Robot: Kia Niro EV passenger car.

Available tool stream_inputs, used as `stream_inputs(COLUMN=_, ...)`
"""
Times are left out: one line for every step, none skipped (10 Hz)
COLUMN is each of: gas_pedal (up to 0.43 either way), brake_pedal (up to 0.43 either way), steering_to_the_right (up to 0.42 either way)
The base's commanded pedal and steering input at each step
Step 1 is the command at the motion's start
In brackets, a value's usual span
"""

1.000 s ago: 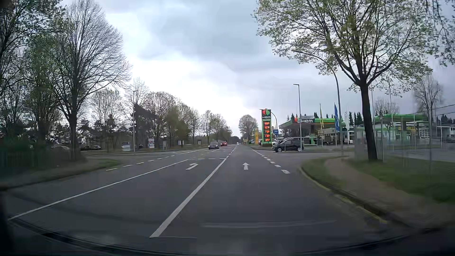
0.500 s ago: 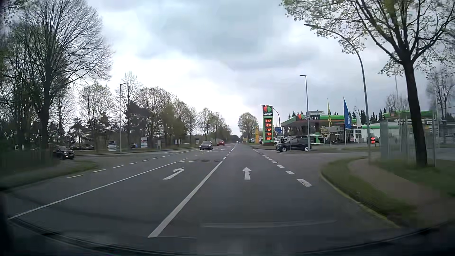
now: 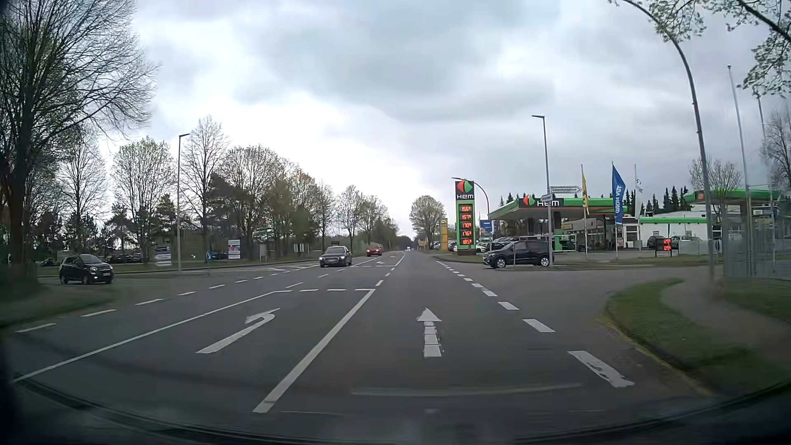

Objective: Follow the waypoints while adhering to traffic rules and regulations

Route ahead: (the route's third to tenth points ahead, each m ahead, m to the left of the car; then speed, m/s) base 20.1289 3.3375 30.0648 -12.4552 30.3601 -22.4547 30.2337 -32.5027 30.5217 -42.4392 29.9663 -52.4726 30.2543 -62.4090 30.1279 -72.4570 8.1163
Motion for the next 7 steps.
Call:
stream_inputs(gas_pedal=0.059, brake_pedal=0.000, steering_to_the_right=0.045)
stream_inputs(gas_pedal=0.059, brake_pedal=0.000, steering_to_the_right=0.060)
stream_inputs(gas_pedal=0.059, brake_pedal=0.000, steering_to_the_right=0.073)
stream_inputs(gas_pedal=0.059, brake_pedal=0.000, steering_to_the_right=0.086)
stream_inputs(gas_pedal=0.059, brake_pedal=0.000, steering_to_the_right=0.096)
stream_inputs(gas_pedal=0.067, brake_pedal=0.000, steering_to_the_right=0.108)
stream_inputs(gas_pedal=0.067, brake_pedal=0.000, steering_to_the_right=0.125)
